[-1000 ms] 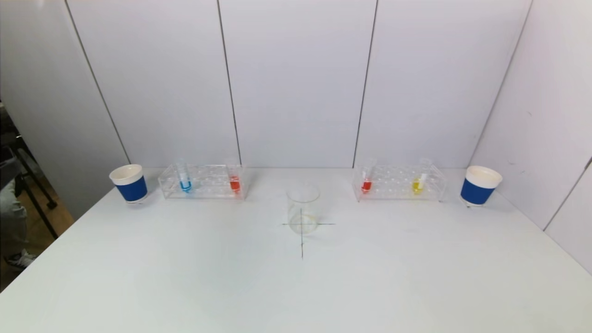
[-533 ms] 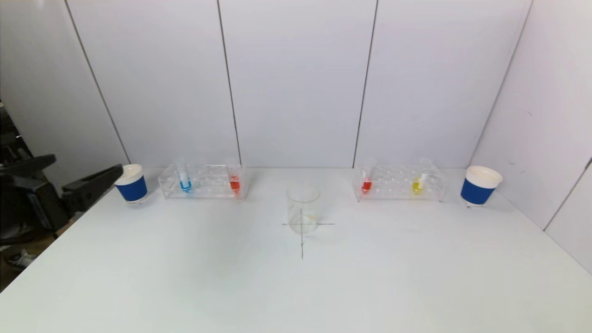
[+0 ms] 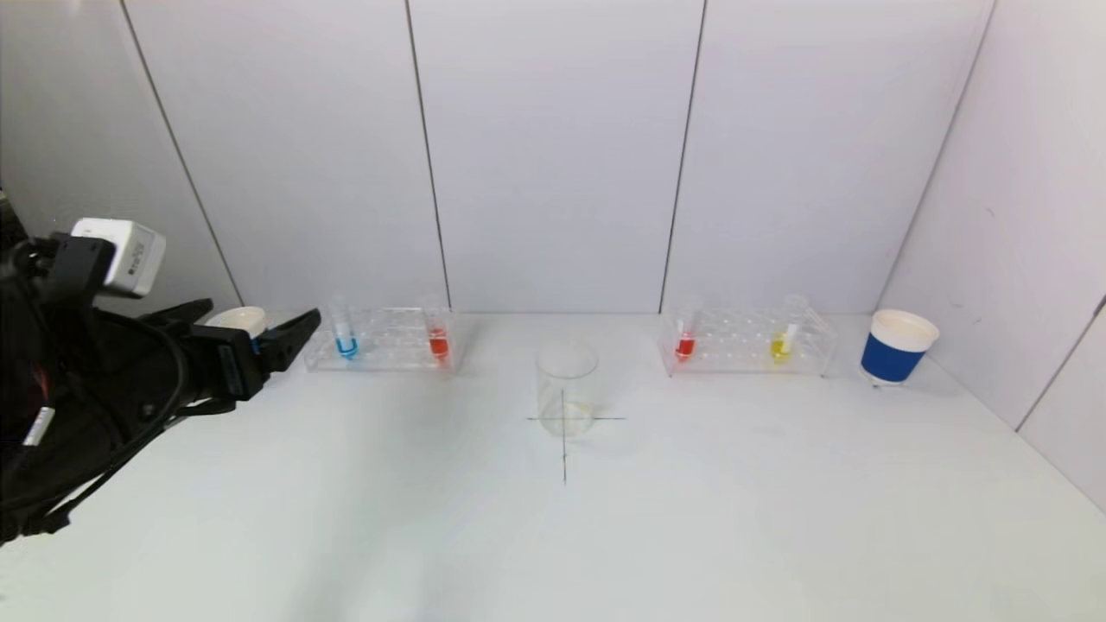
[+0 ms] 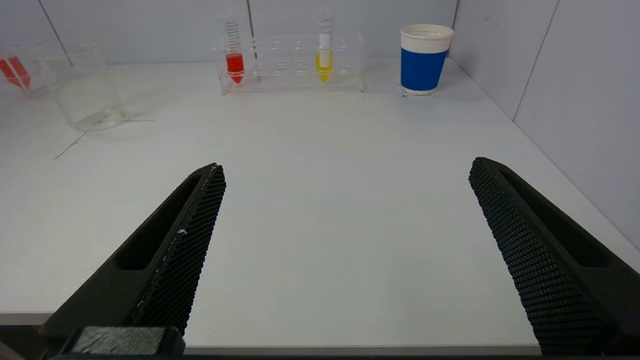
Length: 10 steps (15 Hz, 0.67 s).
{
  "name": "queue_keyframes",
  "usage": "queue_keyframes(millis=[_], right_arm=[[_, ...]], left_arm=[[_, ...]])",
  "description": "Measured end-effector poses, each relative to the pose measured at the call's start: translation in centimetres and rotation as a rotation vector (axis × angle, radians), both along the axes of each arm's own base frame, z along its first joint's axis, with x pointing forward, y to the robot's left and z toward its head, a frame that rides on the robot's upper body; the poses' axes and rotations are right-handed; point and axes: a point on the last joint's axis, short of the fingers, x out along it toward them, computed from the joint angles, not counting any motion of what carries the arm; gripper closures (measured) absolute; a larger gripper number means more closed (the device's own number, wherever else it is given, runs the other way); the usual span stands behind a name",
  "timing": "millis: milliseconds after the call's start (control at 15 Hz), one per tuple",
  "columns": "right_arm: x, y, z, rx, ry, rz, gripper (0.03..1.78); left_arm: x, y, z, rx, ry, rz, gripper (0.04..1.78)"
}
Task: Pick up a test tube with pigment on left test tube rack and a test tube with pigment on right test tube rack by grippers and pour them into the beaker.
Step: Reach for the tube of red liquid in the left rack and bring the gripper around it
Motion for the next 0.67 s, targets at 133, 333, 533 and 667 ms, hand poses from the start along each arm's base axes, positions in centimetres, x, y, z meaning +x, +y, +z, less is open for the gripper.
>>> queue_keyframes(millis=[133,333,533,667], right_arm=[[0.0,0.0,0.0,0.000,0.000,0.000,0.04],[0.0,0.0,0.0,0.000,0.000,0.000,0.04],[0.0,0.0,0.0,0.000,0.000,0.000,0.04],[0.0,0.0,0.0,0.000,0.000,0.000,0.04]], left_arm=[[1.5,-0.7,-0.9,-0.027,-0.018,0.000,0.06],[3.4,-1.6,-2.2,-0.048,-0.038,-0.006,0.06],[4.8,-3.1,-3.8,-0.044,-0.016,-0.043,0.06],[5.8,-4.1,-4.9,-0.042,-0.012,-0.048,0.06]])
